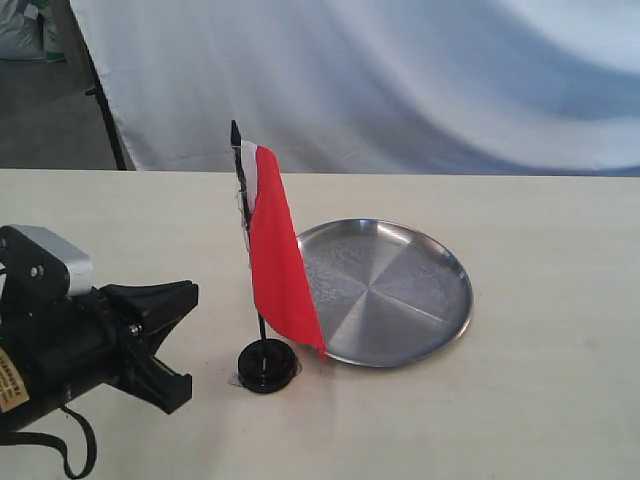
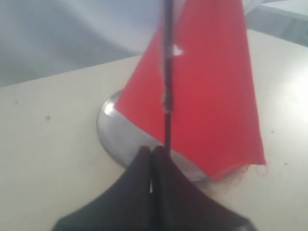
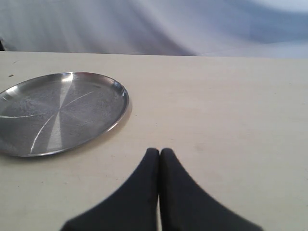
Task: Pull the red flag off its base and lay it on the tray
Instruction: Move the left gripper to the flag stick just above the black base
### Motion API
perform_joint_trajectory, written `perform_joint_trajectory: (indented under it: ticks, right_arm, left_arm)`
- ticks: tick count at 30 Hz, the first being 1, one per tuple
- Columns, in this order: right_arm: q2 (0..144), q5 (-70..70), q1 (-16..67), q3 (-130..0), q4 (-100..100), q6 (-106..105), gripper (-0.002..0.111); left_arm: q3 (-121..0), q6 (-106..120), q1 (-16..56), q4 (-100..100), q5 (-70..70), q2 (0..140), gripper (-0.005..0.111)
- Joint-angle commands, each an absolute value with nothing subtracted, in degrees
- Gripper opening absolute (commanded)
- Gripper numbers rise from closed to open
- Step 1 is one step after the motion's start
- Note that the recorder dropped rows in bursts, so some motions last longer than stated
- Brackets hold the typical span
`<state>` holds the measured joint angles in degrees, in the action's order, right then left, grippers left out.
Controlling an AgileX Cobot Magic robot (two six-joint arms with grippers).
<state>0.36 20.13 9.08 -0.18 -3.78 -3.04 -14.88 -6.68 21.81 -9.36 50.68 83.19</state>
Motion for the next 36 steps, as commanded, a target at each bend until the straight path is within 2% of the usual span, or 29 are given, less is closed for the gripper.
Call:
perform_joint_trajectory:
  ticks: [1, 11, 15, 18, 19, 20, 21, 23, 24, 31, 36]
  right_arm:
    - [0.00, 19.98, 8.74, 0.00, -3.56, -3.20, 0.000]
    - [0.00, 19.98, 8.74, 0.00, -3.56, -3.20, 0.000]
    - [0.00, 19.98, 8.74, 0.00, -3.56, -3.20, 0.000]
    - [0.00, 19.98, 8.74, 0.00, -3.56, -3.20, 0.000]
    - [0.00, 19.98, 8.74, 0.00, -3.56, -3.20, 0.000]
    - [0.00, 19.98, 8.74, 0.00, -3.56, -3.20, 0.000]
    - [0.00, 19.98, 8.74, 0.00, -3.56, -3.20, 0.000]
    - [0.00, 19.98, 8.74, 0.00, -3.56, -3.20, 0.000]
    - [0.00, 19.98, 8.74, 0.00, -3.56, -3.20, 0.000]
    - [0.00, 19.98, 8.74, 0.00, -3.56, -3.20, 0.000]
    - [0.00, 19.98, 8.74, 0.00, -3.56, -3.20, 0.000]
  left_arm:
    - [-14.43, -7.56, 22.23, -11.11, 57.99, 89.44, 0.000]
    - [-14.83, -8.10, 22.23, -11.33, 63.46, 97.52, 0.000]
    - [-17.04, -11.64, 22.23, -11.74, 57.83, 98.01, 0.003]
    - [-19.26, -13.60, 22.23, -12.66, 53.07, 98.01, 0.014]
    - [-20.52, -14.98, 22.23, -15.07, 51.54, 98.01, 0.027]
    - [-20.96, -15.80, 22.23, -16.40, 51.03, 98.01, 0.032]
    - [-21.68, -17.48, 22.23, -21.19, 50.89, 98.01, 0.047]
    - [-22.77, -19.10, 22.23, -23.81, 50.68, 98.01, 0.059]
    - [-23.06, -19.65, 22.23, -23.71, 50.54, 98.01, 0.061]
    - [-27.09, -20.01, 22.23, -23.71, 45.96, 98.01, 0.059]
    - [-27.09, -20.01, 22.23, -23.71, 45.46, 98.01, 0.040]
